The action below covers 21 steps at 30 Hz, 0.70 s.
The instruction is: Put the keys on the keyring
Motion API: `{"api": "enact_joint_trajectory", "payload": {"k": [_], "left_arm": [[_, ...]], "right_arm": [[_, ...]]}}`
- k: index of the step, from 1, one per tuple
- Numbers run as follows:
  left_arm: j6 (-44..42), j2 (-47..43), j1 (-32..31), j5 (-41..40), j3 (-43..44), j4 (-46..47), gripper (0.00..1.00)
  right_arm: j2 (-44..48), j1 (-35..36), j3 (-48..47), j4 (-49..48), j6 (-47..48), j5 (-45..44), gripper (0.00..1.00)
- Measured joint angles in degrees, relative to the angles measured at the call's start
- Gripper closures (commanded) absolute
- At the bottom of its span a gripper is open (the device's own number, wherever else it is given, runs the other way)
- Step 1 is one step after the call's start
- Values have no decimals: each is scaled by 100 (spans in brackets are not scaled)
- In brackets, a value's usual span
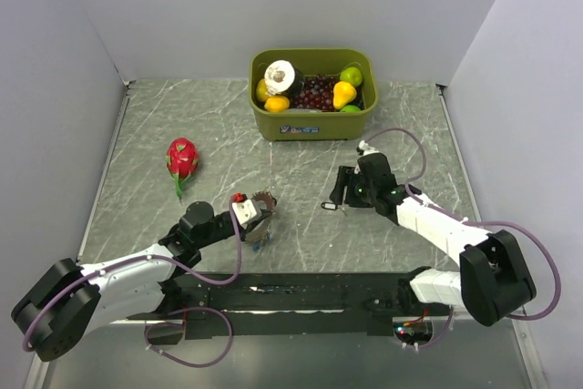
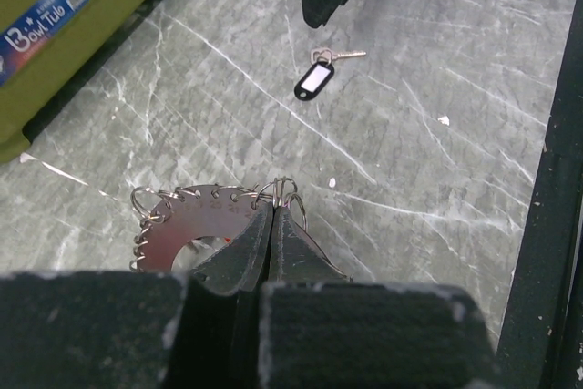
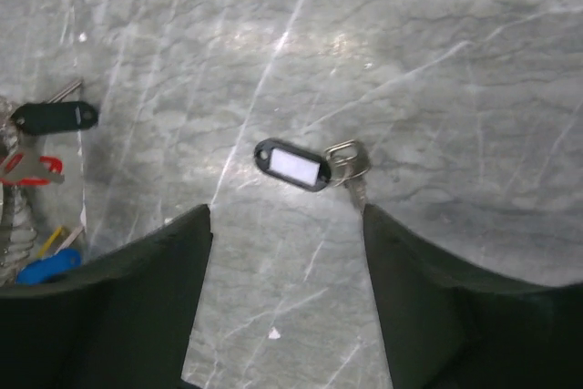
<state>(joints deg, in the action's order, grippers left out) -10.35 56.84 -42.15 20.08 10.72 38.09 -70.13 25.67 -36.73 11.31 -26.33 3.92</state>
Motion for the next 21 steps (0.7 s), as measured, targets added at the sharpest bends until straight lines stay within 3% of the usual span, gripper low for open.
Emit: {"api": "enact_joint_trajectory", "payload": {"k": [1, 2, 21], "left_arm": [[-4, 0, 0, -2, 0, 26, 99], [-11, -2, 0, 0, 0, 37, 99], [-52, 0, 0, 125, 114, -22, 99]], "right_arm": [[-39, -79, 0, -4, -59, 28, 47], [-96, -181, 0, -11, -120, 81, 49], [-1123, -538, -83, -249, -315, 809, 60]]}}
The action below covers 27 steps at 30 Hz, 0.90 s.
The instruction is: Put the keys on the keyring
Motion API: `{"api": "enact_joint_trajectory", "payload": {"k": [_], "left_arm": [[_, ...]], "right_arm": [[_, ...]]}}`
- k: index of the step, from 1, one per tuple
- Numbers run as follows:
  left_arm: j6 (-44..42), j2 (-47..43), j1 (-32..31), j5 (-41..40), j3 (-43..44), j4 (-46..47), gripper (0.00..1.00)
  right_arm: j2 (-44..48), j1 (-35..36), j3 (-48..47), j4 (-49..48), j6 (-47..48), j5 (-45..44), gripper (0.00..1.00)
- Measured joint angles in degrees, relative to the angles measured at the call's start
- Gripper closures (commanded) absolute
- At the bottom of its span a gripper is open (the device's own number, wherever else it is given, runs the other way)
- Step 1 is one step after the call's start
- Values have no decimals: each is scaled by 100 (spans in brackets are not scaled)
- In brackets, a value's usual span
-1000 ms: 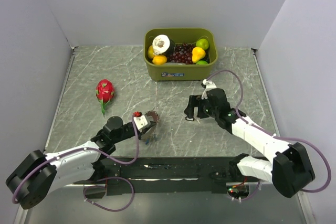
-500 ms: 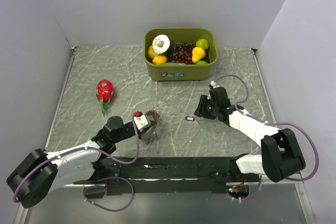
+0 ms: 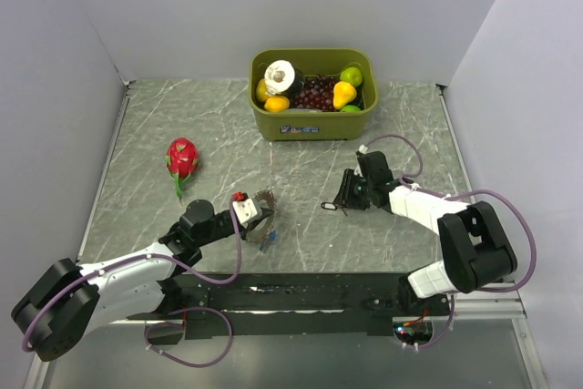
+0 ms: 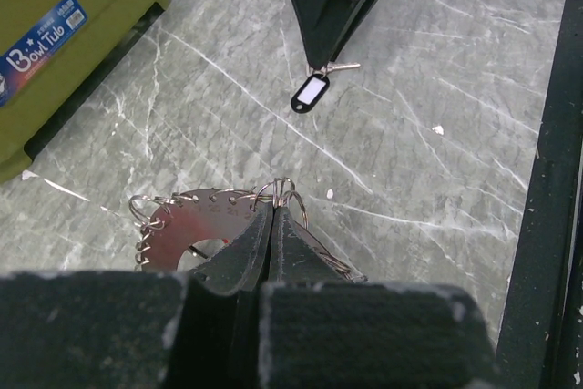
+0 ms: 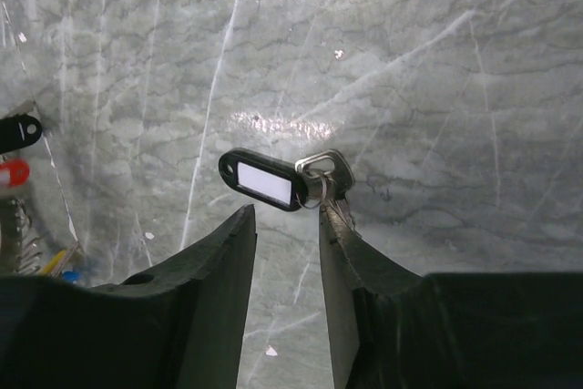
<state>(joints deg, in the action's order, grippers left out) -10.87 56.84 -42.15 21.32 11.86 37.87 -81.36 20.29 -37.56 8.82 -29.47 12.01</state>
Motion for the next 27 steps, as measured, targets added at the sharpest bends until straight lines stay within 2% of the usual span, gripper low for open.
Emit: {"api": "enact_joint_trajectory", "payload": {"k": [27], "left_arm": [[-4, 184, 0, 236, 72, -133, 99]], "right_arm": [[-597, -46, -350, -201, -11, 87, 68]]}}
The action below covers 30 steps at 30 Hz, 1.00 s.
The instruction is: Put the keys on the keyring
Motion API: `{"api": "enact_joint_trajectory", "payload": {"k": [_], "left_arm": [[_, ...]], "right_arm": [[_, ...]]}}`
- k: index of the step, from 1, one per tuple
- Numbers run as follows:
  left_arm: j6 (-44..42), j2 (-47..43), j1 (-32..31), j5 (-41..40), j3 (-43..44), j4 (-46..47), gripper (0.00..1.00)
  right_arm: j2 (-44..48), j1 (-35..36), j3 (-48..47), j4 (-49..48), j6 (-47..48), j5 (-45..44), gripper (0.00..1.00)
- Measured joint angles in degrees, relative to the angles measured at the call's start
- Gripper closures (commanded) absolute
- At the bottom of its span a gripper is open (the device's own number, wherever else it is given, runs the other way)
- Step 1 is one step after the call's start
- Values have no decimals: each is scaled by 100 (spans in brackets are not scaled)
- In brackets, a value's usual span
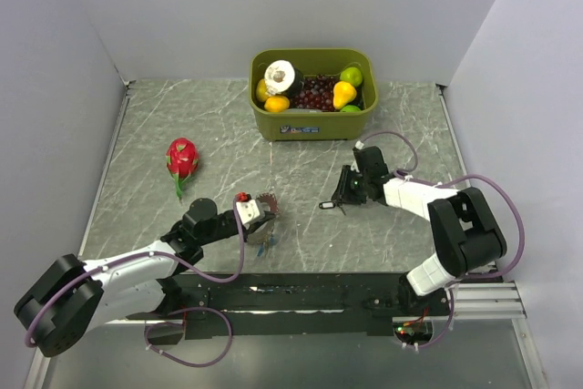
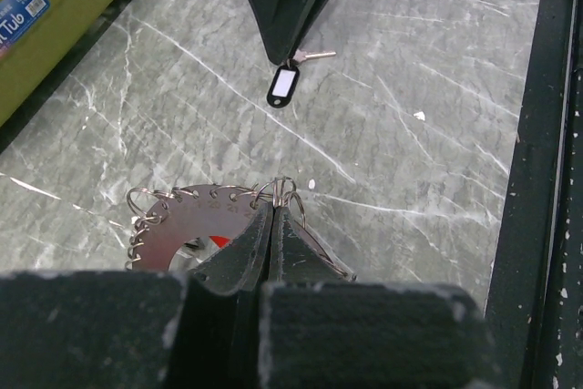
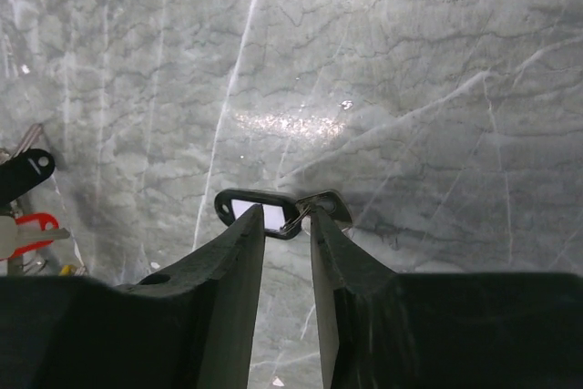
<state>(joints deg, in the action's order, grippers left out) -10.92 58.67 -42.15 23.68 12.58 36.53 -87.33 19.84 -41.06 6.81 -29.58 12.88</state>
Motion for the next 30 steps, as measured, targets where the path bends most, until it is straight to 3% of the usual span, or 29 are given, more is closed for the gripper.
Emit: {"api": "enact_joint_trajectory", "payload": {"k": [4, 12, 25, 30], "left_arm": [[-26, 9, 0, 31, 4, -22, 99], [-44, 9, 0, 50, 22, -101, 99], [-44, 9, 0, 48, 33, -125, 99], [-46, 55, 0, 55, 83, -173, 99]], "right_arm": [[-160, -2, -85, 2, 13, 2, 71], [-234, -2, -164, -35, 70, 7, 99], [-24, -2, -164, 11, 258, 7, 100], [131, 0, -166, 22, 415, 22, 64]]}}
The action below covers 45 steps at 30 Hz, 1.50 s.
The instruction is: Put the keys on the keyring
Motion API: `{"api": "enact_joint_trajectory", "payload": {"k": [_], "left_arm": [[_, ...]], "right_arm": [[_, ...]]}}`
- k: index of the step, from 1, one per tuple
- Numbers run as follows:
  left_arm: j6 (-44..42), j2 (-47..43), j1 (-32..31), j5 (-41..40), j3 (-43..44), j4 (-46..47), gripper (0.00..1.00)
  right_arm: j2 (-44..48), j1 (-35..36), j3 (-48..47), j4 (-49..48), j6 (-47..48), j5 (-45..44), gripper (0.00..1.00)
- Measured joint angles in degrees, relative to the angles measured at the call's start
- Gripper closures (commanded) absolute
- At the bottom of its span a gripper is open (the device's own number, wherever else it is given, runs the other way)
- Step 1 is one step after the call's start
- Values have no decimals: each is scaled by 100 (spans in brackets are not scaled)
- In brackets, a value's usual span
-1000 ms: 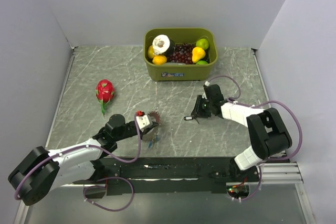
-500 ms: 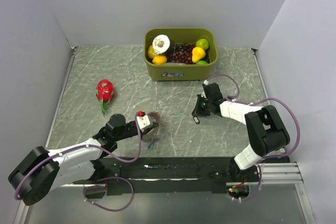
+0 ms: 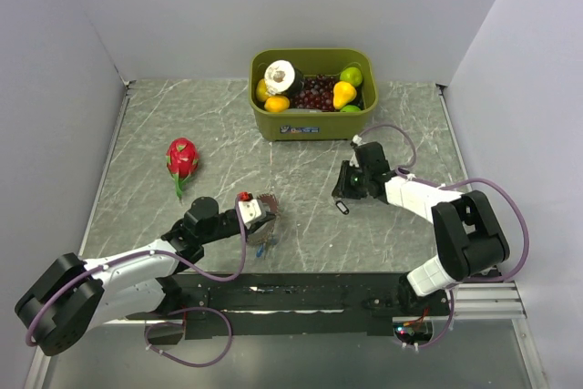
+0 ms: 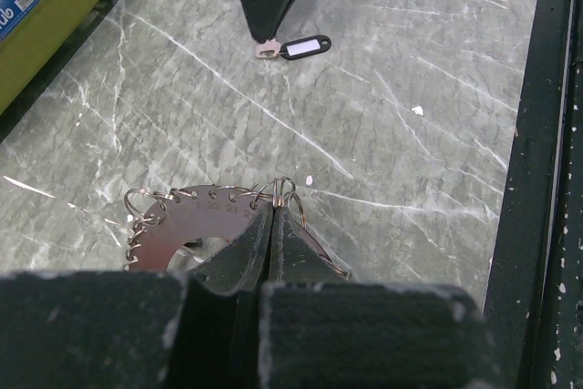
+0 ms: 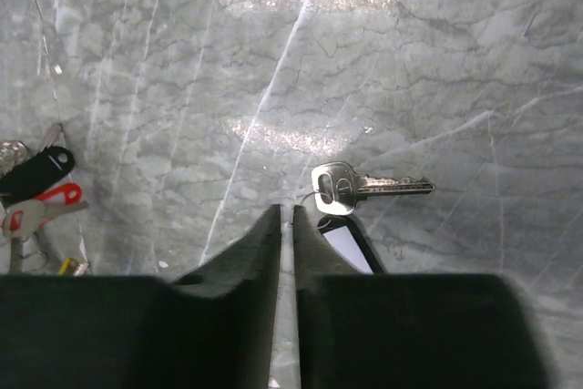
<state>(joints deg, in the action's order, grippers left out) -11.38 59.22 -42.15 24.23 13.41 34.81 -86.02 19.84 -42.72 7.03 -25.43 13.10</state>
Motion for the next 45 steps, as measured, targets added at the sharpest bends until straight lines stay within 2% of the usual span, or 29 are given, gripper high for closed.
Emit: {"api": "enact_joint_trajectory", "payload": {"k": [1, 4, 7, 18, 21, 26, 32, 36, 39, 42, 43, 45], "left_arm": [[0, 0, 0, 0, 4, 0, 99], [0, 0, 0, 2, 13, -11, 99], [2, 0, 0, 11, 13, -15, 99], [7, 0, 0, 50, 13, -17, 99], [7, 0, 0, 59, 13, -17, 99], [7, 0, 0, 59, 13, -17, 99], [11, 4, 0, 66, 13, -17, 99], [11, 15, 0, 98, 13, -17, 99], [11, 17, 0, 103, 13, -17, 99], [11, 17, 0, 111, 13, -20, 99], [11, 17, 0, 120, 13, -24, 99], [11, 17, 0, 136, 13, -37, 99]], "right_arm": [[0, 2, 2, 9, 33, 2, 56], [7, 72, 0, 63, 149, -83, 43], [9, 339, -31, 212, 286, -400, 39], [-166, 1342, -680, 918, 468, -2013, 45], [-284, 1471, -787, 1097, 494, -2376, 48], [-468, 1598, -874, 1263, 533, -2719, 59], [-693, 1641, -876, 1360, 538, -2817, 62], [-758, 1641, -883, 1373, 535, -2826, 69], [-855, 1641, -949, 1384, 535, -2855, 76], [-925, 1641, -1003, 1373, 538, -2874, 92], [-927, 1641, -1014, 1373, 544, -2883, 99], [-929, 1641, -1027, 1366, 551, -2900, 100]]}}
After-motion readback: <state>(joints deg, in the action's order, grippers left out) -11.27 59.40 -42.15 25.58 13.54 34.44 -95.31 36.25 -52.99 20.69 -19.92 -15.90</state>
